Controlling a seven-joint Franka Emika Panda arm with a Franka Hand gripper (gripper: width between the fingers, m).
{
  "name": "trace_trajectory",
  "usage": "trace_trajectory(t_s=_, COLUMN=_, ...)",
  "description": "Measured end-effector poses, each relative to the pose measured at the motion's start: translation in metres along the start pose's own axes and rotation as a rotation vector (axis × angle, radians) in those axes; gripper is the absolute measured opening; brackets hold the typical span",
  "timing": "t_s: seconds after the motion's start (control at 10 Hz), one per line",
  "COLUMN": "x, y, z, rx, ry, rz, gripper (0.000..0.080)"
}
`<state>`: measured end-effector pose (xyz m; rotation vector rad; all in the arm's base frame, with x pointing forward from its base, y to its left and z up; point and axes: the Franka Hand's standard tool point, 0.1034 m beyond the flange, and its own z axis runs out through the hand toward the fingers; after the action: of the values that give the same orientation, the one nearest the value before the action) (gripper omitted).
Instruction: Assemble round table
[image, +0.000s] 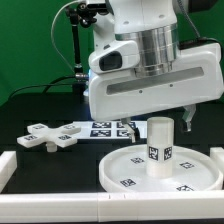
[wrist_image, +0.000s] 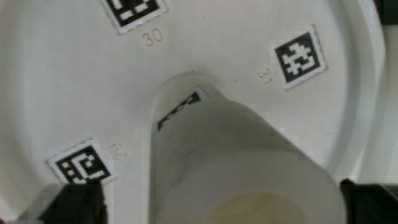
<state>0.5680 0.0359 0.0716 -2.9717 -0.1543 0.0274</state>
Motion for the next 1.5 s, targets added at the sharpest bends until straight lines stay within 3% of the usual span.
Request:
trace_trajectory(t_s=0.1, x=0.0, y=0.0, z=0.0, rx=-0.009, ry=0.0, rz=-0.098, gripper=0.0648)
trace_trajectory(t_s=0.2, x=0.003, y=-0.003, z=0.0, rx=-0.036, ry=0.006, rz=-0.222, gripper=0.0648)
trace_trajectory(t_s=0.7, x=0.003, y=-0.012, z=0.002, rx=-0.055, ry=-0.019, rz=-0.726, gripper=0.0648)
trace_trajectory(t_s=1.1, x=0.003, y=-0.007, z=0.002, rx=-0.06, ry=-0.03, rz=-0.959, gripper=0.0648)
trace_trajectory(t_s=1.5, x=0.002, y=-0.007, z=0.004, rx=-0.096, ry=-0.09, rz=-1.346, gripper=0.0648)
